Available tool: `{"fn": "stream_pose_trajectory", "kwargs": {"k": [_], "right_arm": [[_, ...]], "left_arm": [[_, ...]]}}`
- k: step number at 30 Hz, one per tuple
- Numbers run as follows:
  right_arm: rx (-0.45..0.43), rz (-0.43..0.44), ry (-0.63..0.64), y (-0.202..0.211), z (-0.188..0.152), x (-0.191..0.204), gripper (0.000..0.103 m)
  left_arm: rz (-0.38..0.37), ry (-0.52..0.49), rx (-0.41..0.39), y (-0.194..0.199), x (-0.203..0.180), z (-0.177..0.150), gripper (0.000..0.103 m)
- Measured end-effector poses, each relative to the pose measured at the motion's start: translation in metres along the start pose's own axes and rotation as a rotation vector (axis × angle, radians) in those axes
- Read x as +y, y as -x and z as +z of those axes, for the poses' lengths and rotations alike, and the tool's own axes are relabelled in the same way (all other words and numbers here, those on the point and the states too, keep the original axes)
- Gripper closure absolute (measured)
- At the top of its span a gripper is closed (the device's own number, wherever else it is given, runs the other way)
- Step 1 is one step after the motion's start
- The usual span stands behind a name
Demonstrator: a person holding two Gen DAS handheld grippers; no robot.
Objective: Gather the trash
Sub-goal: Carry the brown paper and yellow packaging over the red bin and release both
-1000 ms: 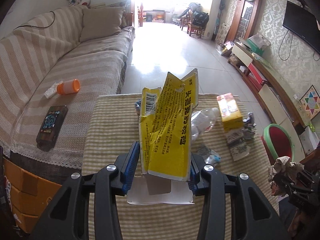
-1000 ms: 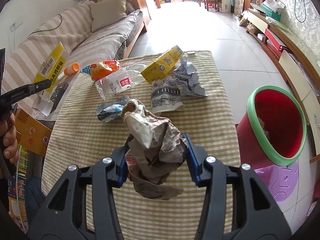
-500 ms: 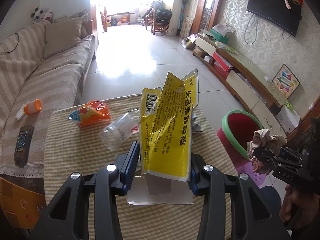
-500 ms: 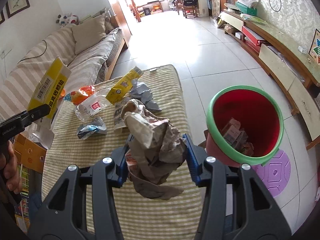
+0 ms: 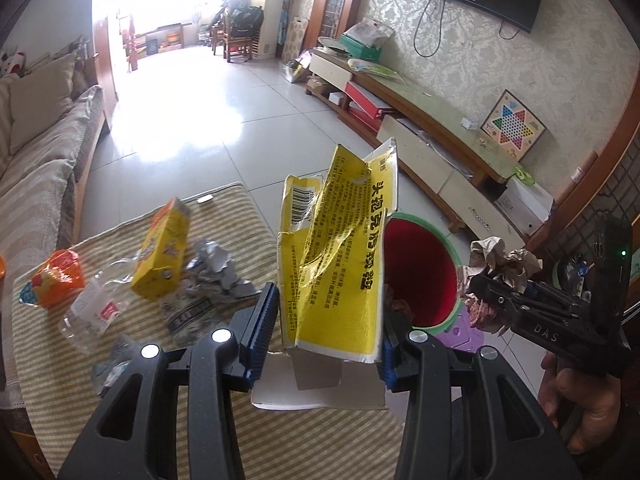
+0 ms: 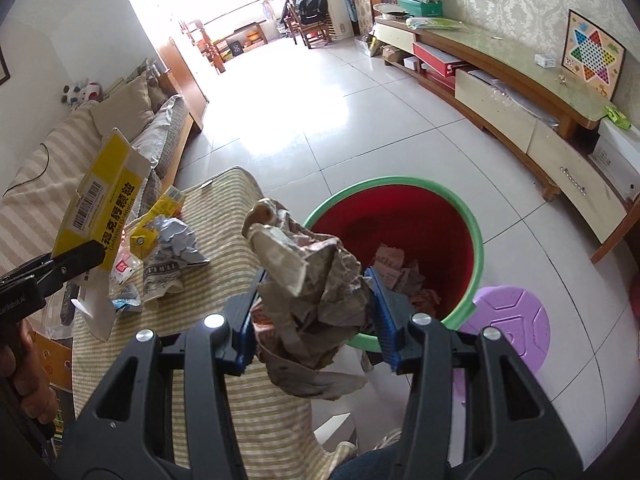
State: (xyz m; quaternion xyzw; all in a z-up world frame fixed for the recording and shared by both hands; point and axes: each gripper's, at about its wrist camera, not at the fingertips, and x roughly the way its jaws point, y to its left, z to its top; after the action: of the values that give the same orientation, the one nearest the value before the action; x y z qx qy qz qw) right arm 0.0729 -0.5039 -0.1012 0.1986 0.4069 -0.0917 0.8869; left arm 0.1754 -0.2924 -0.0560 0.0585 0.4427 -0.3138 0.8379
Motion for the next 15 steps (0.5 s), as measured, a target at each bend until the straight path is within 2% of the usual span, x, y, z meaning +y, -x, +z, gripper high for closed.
{"fn": "stream_pose_trajectory", "kwargs": {"k": [6, 12, 15], "right_arm": [[-0.011, -0.018, -0.048, -0.001, 0.010, -0.035, 0.056], [-0.023, -0.032, -0.082, -0.003, 0.016, -0.062, 0.056], [-0.023, -0.039, -0.103, -0.004, 0.015, -0.072, 0.056]], "left_arm": [[-0.071, -0.046, 0.041, -0.040, -0.043, 0.016, 0.062], [-0.107, -0.081, 0.073, -0.075, -0.078, 0.028, 0.060], [-0.118, -0.087, 0.087, -0.089, -0.086, 0.031, 0.056]]}}
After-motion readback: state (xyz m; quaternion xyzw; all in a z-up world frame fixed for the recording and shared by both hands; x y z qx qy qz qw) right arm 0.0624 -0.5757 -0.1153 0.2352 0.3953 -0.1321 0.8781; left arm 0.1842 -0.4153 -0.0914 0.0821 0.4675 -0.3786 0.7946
